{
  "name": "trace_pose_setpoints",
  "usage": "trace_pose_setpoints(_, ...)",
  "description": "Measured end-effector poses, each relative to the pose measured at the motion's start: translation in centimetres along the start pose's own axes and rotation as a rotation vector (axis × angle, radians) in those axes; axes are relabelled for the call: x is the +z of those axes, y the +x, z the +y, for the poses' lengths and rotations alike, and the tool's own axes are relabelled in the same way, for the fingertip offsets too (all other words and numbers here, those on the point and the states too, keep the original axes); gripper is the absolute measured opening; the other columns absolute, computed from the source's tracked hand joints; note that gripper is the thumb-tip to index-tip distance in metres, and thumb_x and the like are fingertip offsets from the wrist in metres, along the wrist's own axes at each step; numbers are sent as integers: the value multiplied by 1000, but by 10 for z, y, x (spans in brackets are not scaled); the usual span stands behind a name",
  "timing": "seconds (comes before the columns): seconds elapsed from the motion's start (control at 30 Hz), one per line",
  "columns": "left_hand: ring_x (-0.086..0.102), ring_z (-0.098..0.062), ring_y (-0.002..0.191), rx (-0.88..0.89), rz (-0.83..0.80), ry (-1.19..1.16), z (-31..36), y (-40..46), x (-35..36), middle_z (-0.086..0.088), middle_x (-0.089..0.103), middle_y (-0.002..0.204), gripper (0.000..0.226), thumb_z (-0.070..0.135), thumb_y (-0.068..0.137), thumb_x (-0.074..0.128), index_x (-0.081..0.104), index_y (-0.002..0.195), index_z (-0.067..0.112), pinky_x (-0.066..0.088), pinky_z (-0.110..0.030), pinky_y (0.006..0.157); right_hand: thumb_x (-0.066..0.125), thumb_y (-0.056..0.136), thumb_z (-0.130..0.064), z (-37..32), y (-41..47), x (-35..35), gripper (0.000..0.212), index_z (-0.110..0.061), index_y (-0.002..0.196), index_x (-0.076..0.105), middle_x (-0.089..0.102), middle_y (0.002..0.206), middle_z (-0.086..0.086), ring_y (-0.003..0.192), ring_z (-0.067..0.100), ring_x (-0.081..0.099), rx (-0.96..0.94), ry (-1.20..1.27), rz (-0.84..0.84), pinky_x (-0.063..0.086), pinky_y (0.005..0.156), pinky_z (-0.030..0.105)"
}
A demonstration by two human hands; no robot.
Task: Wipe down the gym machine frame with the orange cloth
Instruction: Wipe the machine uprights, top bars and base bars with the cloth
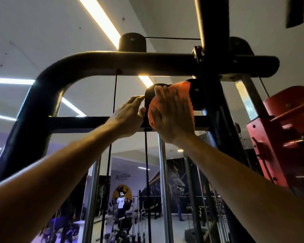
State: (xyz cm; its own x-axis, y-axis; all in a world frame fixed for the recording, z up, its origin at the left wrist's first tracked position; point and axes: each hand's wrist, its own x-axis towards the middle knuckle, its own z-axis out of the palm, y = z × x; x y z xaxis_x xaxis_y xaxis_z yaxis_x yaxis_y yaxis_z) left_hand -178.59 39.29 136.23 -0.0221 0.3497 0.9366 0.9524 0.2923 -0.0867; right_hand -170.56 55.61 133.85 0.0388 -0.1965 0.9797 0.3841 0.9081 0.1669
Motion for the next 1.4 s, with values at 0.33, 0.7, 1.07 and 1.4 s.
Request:
trace_pose_setpoints(0.33,38,-32,157,27,84,92,-16,12,7,3,31,175,58,34,115,48,27,170,34,43,-56,119,-12,104,-68,17,-7,14,82,-27,175,-5,-15,182,7,167,36,-17,-75,-80,-128,-4,134,60)
trace_pose_setpoints(0.7,43,-28,154,25,141,27,-24,12,7,9,39,171,52,35,115,50,37,165,40,50,-49,111,16,114,-59,19,18,5,68,-25,169,37,37,174,9,163,34,28,-171,4,19,20,132,58)
trace_pose_setpoints(1.07,52,-31,147,44,160,102,-22,9,11,7,41,170,53,40,115,47,34,166,41,57,-44,96,14,104,-73,12,38,2,75,-39,172,21,12,182,3,169,35,-1,-45,61,-81,-1,136,58)
trace_pose_setpoints(1.4,61,-35,136,88,166,107,-10,2,10,2,43,169,55,39,115,45,30,168,38,58,-47,92,17,106,-70,17,22,-6,72,-43,172,16,2,183,0,168,35,-7,-60,65,-128,-3,130,49)
